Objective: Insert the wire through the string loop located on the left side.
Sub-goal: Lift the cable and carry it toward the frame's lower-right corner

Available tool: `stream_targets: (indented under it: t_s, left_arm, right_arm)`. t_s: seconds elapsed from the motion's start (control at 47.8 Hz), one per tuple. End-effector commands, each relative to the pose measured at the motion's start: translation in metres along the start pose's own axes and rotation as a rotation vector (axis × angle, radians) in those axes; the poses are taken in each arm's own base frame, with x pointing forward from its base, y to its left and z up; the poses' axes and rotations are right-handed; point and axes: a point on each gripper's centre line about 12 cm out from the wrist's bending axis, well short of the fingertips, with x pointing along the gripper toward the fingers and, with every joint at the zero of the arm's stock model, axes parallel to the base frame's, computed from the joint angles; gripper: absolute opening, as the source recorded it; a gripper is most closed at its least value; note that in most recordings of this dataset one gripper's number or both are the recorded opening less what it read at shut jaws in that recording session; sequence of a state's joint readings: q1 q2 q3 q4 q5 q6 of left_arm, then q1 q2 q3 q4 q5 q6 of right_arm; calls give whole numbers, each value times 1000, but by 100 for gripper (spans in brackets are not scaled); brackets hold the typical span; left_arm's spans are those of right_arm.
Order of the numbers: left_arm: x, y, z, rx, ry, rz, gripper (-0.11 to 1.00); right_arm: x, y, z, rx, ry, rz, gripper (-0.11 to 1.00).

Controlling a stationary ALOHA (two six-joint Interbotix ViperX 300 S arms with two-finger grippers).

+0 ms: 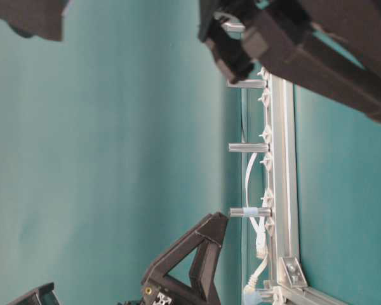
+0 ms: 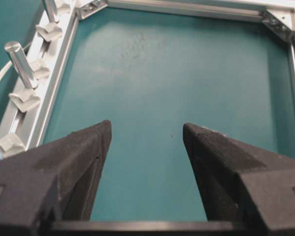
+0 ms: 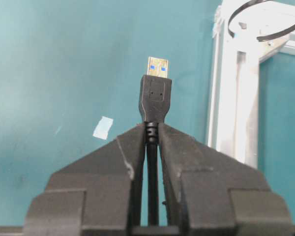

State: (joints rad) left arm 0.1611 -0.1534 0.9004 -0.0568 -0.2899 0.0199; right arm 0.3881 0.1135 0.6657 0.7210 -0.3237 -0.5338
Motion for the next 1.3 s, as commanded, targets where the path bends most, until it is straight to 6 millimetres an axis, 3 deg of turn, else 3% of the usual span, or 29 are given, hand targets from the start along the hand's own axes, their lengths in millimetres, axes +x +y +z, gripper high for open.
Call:
stream_targets:
  t_s: [0.0, 0.523, 0.963, 1.276]
  left_arm:
    - [-5, -2, 9, 11, -28, -6, 67]
    - [-12, -6, 6, 15, -29, -19, 67]
    - [-13, -18, 2, 31, 3, -51, 67]
    - [-14, -29, -1, 47, 26, -81, 67]
  right_arm:
    - [-8, -2, 15, 10, -40, 2, 11]
    - [-9, -5, 14, 14, -35, -1, 11]
    - [-7, -37, 10, 25, -16, -70, 11]
    - [-5, -49, 10, -5, 6, -84, 11]
